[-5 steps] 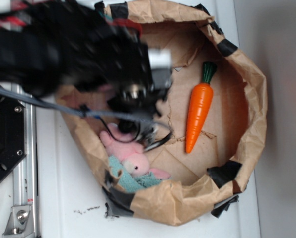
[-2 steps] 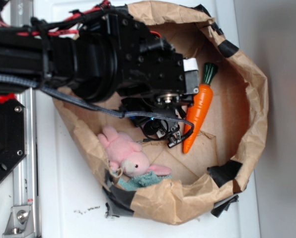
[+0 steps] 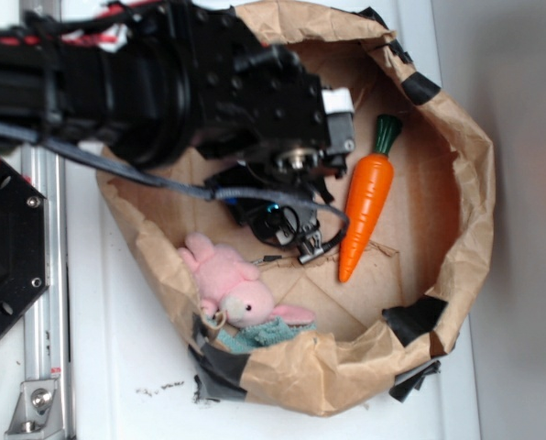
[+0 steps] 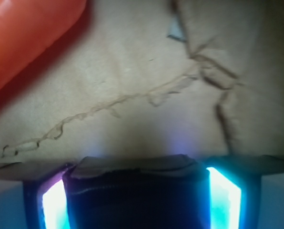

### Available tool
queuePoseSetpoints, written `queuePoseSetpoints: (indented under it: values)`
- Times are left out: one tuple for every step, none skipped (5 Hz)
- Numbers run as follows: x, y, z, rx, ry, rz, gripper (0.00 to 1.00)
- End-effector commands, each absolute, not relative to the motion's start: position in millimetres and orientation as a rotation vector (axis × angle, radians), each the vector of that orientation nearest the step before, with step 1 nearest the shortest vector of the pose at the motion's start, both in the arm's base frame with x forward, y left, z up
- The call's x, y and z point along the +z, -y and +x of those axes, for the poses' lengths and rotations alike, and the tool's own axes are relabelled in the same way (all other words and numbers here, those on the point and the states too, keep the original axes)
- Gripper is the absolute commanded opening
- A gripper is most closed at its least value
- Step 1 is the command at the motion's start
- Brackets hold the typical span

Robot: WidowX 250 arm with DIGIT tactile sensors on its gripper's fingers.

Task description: Grab the black box.

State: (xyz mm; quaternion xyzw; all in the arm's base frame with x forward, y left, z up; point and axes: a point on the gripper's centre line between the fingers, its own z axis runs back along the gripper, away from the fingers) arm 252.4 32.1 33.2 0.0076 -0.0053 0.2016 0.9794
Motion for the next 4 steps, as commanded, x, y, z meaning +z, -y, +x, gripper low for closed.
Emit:
queuePoseSetpoints:
  values:
    - [122.8,-45.7,261.7,0.465,0.13,0.056,0.0]
    - [154.1,-34.3,261.0,0.338,0.066,0.111,0.0]
    - [161.9,-9.9,263.7,0.206,0.112,0.165,0.0]
    - [162.6,9.8,263.1,0.084,0.103,0.163,0.0]
